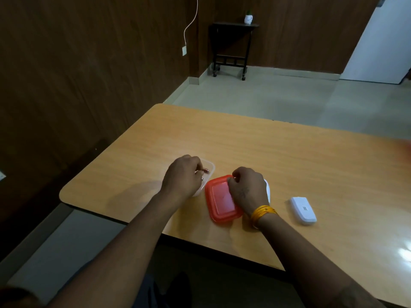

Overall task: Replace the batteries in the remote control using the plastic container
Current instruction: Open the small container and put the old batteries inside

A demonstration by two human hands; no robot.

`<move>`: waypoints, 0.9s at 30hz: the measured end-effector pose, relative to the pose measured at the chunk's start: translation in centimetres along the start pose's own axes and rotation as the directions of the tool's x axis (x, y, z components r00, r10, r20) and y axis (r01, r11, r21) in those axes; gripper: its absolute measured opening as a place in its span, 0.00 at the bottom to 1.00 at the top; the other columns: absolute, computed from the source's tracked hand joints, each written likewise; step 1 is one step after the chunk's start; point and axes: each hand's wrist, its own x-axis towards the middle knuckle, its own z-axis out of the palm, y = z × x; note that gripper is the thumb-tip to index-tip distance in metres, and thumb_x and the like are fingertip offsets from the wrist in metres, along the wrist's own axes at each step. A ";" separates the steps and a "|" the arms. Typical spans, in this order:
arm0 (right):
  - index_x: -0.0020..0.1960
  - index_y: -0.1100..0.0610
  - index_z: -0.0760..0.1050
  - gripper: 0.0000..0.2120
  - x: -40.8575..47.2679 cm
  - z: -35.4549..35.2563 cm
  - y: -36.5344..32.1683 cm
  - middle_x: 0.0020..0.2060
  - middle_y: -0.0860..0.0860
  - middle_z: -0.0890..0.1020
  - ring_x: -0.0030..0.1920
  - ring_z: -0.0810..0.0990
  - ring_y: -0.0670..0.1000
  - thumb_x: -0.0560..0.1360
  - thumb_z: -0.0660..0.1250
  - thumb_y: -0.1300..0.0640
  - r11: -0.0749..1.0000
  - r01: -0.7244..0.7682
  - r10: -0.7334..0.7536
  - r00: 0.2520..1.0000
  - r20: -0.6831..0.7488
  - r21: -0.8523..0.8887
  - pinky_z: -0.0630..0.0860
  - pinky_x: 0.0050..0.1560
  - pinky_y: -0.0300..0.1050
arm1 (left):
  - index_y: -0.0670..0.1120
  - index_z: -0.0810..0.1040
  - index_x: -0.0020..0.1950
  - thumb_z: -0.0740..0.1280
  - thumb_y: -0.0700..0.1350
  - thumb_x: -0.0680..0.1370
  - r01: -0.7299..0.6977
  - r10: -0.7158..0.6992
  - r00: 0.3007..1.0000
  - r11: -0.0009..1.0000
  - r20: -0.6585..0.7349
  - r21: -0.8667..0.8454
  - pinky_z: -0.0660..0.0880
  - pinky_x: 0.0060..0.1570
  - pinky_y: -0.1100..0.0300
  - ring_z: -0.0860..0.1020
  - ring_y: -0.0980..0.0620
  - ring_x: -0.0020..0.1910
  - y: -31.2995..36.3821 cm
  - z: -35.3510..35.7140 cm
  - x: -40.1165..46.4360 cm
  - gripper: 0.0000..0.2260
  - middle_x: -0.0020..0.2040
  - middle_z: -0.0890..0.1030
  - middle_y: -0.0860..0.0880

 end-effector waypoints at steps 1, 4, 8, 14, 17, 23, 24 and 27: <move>0.57 0.58 0.84 0.12 0.1 0.0 -0.1 0.50 0.56 0.88 0.54 0.83 0.60 0.79 0.66 0.53 0.999 0.012 -0.012 1.000 0.006 -0.043 0.76 0.50 0.47 | 0.45 0.85 0.55 0.71 0.42 0.79 -0.027 0.025 0.998 0.999 0.054 0.031 0.74 0.47 0.56 0.81 0.45 0.54 -0.2 0.1 0.3 0.06 0.54 0.83 0.46; 0.51 0.59 0.82 0.12 0.2 0.3 -0.2 0.46 0.57 0.86 0.46 0.81 0.61 0.79 0.64 0.52 0.985 0.042 -0.040 0.999 0.016 -0.164 0.74 0.43 0.48 | 0.45 0.85 0.57 0.70 0.40 0.78 -0.074 0.046 0.977 0.988 0.206 0.133 0.78 0.53 0.53 0.81 0.44 0.56 -0.7 0.4 1.3 0.09 0.56 0.84 0.45; 0.57 0.58 0.81 0.16 -0.1 0.4 -0.7 0.52 0.58 0.85 0.53 0.82 0.63 0.82 0.63 0.48 0.951 0.125 -0.125 0.992 0.018 -0.284 0.76 0.49 0.51 | 0.44 0.78 0.41 0.63 0.44 0.75 -0.054 -0.018 0.947 0.976 0.322 0.213 0.77 0.42 0.52 0.79 0.43 0.43 -1.1 0.5 2.1 0.07 0.43 0.83 0.40; 0.57 0.61 0.81 0.16 0.9 1.5 -1.4 0.51 0.58 0.85 0.53 0.81 0.63 0.81 0.66 0.49 0.959 0.195 -0.201 0.980 -0.007 -0.207 0.75 0.50 0.53 | 0.41 0.85 0.44 0.67 0.37 0.75 -0.076 -0.015 0.946 0.960 0.323 0.269 0.71 0.37 0.57 0.82 0.39 0.46 -0.5 0.0 2.4 0.06 0.45 0.84 0.42; 0.59 0.58 0.82 0.15 1.7 2.0 -2.3 0.51 0.56 0.86 0.54 0.82 0.62 0.79 0.68 0.49 0.957 0.233 -0.241 0.970 -0.023 -0.173 0.75 0.49 0.53 | 0.42 0.84 0.50 0.67 0.36 0.76 -0.079 0.015 0.961 0.972 0.277 0.223 0.78 0.43 0.53 0.82 0.39 0.49 -0.7 -0.2 2.3 0.08 0.49 0.84 0.42; 0.51 0.56 0.83 0.08 3.9 3.3 -5.3 0.47 0.56 0.85 0.49 0.82 0.64 0.78 0.67 0.54 0.892 0.371 -0.361 0.929 0.086 -0.257 0.67 0.39 0.49 | 0.45 0.86 0.55 0.70 0.36 0.78 0.043 -0.046 0.998 0.997 0.053 0.069 0.83 0.53 0.47 0.84 0.41 0.52 -2.0 -2.4 2.4 0.09 0.53 0.87 0.43; 0.51 0.56 0.83 0.09 4.2 3.6 -5.8 0.47 0.57 0.85 0.49 0.82 0.64 0.79 0.68 0.53 0.873 0.392 -0.372 0.920 0.124 -0.291 0.67 0.39 0.48 | 0.45 0.87 0.55 0.70 0.36 0.78 0.056 -0.058 0.997 0.997 0.047 0.046 0.83 0.53 0.47 0.84 0.42 0.52 -2.3 -2.6 2.3 0.09 0.53 0.87 0.43; 0.50 0.59 0.82 0.08 4.9 4.5 -6.9 0.47 0.60 0.84 0.49 0.83 0.67 0.79 0.68 0.54 0.803 0.432 -0.375 0.902 0.216 -0.410 0.68 0.39 0.48 | 0.45 0.87 0.55 0.71 0.38 0.78 0.064 -0.062 0.996 0.997 0.065 -0.030 0.83 0.57 0.48 0.84 0.44 0.54 -3.1 -3.0 1.9 0.08 0.54 0.88 0.44</move>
